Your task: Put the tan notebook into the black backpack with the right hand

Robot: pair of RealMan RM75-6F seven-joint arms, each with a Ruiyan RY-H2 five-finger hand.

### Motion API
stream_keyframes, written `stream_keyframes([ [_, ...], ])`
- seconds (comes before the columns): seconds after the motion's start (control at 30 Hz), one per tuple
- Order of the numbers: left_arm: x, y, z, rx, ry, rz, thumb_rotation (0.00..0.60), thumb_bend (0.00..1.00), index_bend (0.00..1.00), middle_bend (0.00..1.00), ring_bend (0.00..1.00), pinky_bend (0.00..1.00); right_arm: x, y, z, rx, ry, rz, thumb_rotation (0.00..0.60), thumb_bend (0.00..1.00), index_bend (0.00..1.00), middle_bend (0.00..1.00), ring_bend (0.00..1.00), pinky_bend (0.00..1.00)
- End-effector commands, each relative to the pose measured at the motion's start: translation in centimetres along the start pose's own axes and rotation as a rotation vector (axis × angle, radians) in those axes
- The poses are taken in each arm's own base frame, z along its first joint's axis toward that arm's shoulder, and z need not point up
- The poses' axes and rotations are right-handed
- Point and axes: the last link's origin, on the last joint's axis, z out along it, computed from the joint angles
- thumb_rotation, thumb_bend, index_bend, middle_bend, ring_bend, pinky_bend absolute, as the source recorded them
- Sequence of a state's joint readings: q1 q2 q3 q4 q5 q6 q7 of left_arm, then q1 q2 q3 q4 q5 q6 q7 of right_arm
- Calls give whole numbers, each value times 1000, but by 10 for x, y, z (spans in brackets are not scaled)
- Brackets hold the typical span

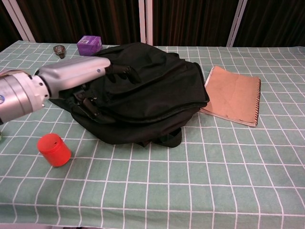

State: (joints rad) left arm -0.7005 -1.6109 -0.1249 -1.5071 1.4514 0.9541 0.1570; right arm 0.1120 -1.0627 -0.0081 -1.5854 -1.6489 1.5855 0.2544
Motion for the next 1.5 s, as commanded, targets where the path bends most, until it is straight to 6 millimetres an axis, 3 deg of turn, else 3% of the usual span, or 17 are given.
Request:
stream_keyframes([
  [0.03, -10, 9, 15, 0, -25, 21, 600, 158, 220, 193, 176, 249, 0, 1, 0, -5, 3, 2, 600, 212, 158, 315, 124, 242],
  [0.23, -13, 11, 33, 43, -20, -14, 600, 162, 229, 193, 177, 253, -2, 6, -2, -22, 2, 9, 600, 212, 158, 315, 124, 243],
  [0.37, -10, 9, 42, 75, 4, -31, 600, 237, 294, 237, 219, 275, -4, 9, -4, -29, -3, 14, 600, 212, 158, 314, 124, 243],
  [0.6, -10, 5, 55, 133, 75, -103, 600, 364, 468, 565, 527, 421, -10, 11, -3, -34, -16, 24, 600, 211, 158, 314, 124, 243],
  [0.7, -8, 2, 59, 162, 148, -175, 600, 422, 587, 697, 644, 531, -12, 11, -2, -31, -24, 26, 600, 212, 158, 314, 124, 243],
  [0.8, -1, -1, 57, 170, 213, -270, 600, 469, 684, 780, 725, 626, -13, 12, -3, -32, -35, 18, 600, 212, 158, 314, 125, 243],
  [1.03, 42, -23, 40, 200, 307, -493, 600, 479, 684, 783, 737, 641, -16, 16, -1, -27, -122, -79, 600, 212, 158, 314, 124, 243],
  [1.27, 65, -58, 60, 376, 327, -947, 600, 481, 676, 766, 726, 588, -38, 6, 36, 27, -182, -280, 600, 212, 158, 307, 125, 211],
  [1.4, 65, -70, 65, 452, 289, -1096, 600, 484, 673, 754, 719, 586, -58, -2, 71, 64, -170, -417, 600, 208, 158, 291, 116, 188],
  [1.5, 62, -73, 65, 477, 268, -1156, 600, 484, 670, 753, 718, 574, -78, -10, 98, 94, -189, -425, 600, 207, 158, 285, 107, 159],
])
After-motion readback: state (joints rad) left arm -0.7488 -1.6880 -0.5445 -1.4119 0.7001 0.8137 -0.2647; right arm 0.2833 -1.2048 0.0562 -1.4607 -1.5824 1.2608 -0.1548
